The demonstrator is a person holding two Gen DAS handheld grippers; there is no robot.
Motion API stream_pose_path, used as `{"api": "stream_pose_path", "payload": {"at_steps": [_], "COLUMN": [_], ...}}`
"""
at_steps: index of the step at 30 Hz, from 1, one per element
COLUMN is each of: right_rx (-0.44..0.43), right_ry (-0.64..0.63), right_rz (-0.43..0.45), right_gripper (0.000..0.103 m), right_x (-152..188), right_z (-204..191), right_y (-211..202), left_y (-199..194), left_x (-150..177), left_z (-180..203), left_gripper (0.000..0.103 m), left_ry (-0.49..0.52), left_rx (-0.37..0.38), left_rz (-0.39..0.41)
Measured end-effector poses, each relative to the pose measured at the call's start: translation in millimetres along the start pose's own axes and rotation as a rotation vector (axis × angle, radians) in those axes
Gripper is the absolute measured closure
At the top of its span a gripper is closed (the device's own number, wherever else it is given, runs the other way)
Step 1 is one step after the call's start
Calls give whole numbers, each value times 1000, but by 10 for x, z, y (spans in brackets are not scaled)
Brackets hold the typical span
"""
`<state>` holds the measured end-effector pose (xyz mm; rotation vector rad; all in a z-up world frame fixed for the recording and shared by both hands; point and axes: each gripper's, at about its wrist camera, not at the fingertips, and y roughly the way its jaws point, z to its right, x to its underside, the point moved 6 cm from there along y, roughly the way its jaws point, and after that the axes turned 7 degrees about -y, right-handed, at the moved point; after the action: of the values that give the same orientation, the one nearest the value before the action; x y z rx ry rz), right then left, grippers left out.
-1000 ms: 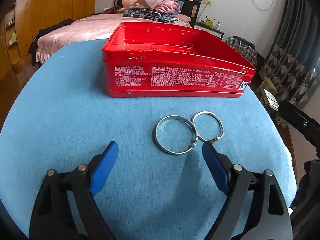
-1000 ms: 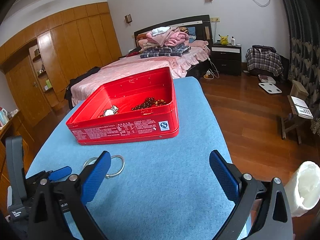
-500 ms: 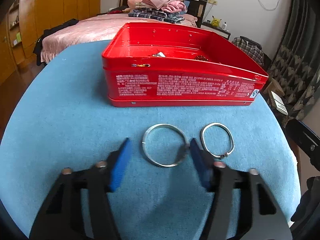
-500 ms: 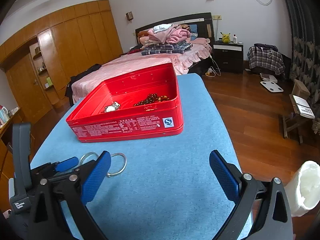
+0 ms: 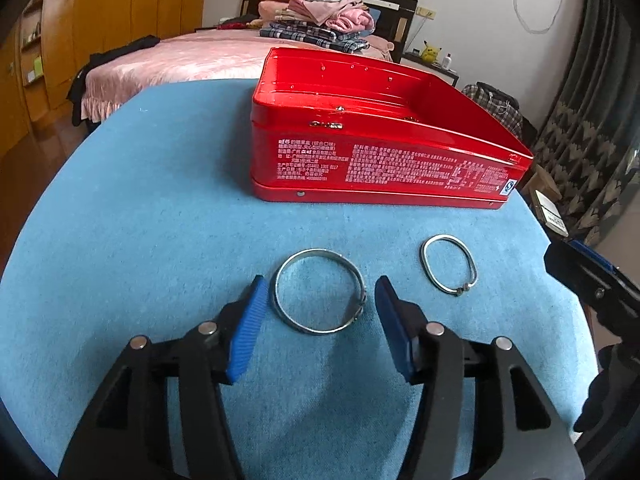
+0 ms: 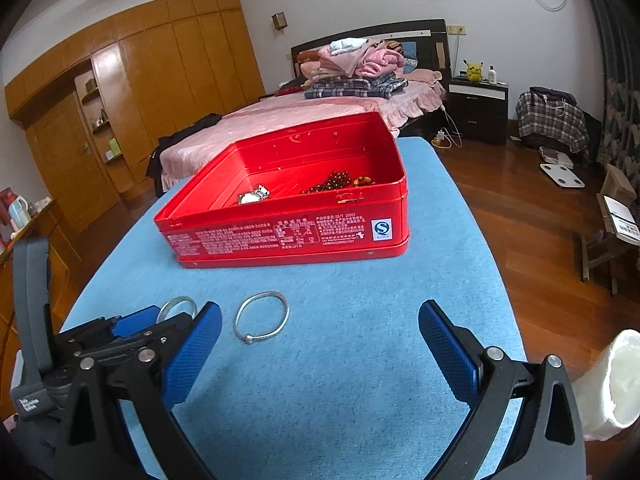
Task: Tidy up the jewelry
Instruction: 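Grasp the larger silver bangle with the left gripper while the right grasps the smaller one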
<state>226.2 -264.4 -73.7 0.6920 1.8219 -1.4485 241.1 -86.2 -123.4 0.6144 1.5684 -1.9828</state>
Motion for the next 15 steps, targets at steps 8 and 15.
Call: {"api": "stream_pose_path", "payload": {"at_steps": [8,15], "right_rx": [-26,-52], "right_ry": [-11,-46], "right_rz": [-27,-68], "right_gripper": [6,8], "right_x": [27,49], "right_z": [-112,-360], "right_y": [71,183], "left_y": [-44,-157], "left_x": [5,-73], "left_z": [-69,-213], "left_gripper": [57,57], "left_ry": [-27,-52], "left_rx": [21,7], "left_rz": [18,49]}}
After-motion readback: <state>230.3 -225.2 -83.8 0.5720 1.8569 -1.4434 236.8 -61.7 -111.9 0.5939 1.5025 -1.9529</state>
